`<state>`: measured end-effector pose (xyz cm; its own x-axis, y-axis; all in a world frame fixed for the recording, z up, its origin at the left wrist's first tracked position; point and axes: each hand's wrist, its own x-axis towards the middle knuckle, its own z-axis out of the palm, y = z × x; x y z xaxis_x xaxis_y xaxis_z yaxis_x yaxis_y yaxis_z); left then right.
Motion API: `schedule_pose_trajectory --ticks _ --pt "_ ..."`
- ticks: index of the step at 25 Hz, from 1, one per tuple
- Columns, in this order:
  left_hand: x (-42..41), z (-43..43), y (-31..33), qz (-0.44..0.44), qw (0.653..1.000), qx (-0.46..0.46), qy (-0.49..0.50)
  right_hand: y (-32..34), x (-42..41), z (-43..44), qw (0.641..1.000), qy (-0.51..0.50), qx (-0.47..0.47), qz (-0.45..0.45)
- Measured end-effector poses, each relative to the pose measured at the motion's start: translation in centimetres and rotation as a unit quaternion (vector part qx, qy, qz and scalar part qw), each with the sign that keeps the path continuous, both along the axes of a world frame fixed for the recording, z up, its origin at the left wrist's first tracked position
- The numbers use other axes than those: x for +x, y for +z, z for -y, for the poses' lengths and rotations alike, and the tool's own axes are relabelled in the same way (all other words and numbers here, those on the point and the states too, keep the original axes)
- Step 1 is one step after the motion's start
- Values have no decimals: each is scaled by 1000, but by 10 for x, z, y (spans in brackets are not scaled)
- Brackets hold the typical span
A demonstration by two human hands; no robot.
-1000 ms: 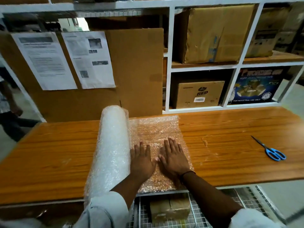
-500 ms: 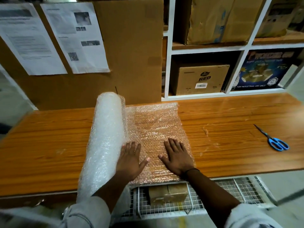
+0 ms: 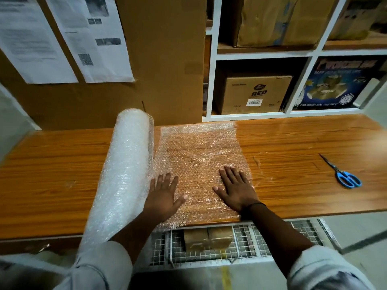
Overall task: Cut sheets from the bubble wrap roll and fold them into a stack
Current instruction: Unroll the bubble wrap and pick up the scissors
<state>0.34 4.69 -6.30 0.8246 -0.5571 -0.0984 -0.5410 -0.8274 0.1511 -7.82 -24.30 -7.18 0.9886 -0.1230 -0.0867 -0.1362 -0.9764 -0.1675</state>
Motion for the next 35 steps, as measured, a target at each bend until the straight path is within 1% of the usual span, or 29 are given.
schedule_pose_trajectory --ticks 5,12,13,15,17,18,19,21,23,25,27,30,35 --pt "-10 25 -9 -17 999 -17 -23 -1 0 1 1000 3 5 -2" --pt "-17 16 -19 1 999 -48 5 -1 4 5 999 37 11 -10" --pt "-17 15 -21 2 999 -51 8 1 4 6 999 45 22 -6" --pt "-17 16 -25 -3 999 -48 15 8 -2 17 998 41 46 32" --pt "-17 16 -29 3 998 -52 25 13 -14 43 994 -11 50 94" --pt "-17 15 -31 11 998 -55 31 14 -22 62 989 -60 49 130" --pt "-17 14 -33 17 998 -58 36 13 -33 87 978 -124 50 161" --pt "-17 16 -35 21 997 -64 34 8 -63 148 945 -260 36 196" --pt "-18 18 -36 24 997 -72 29 2 -93 208 909 -369 -13 192" --pt "-17 19 -35 23 996 -80 28 0 -117 249 879 -451 -27 155" --pt "-17 18 -35 21 997 -73 31 -4 -133 272 870 -480 -35 108" --pt "-18 20 -33 21 997 -72 33 -14 -142 286 877 -472 -49 76" --pt "-18 20 -34 16 997 -63 39 -12 -136 276 878 -450 -72 150"
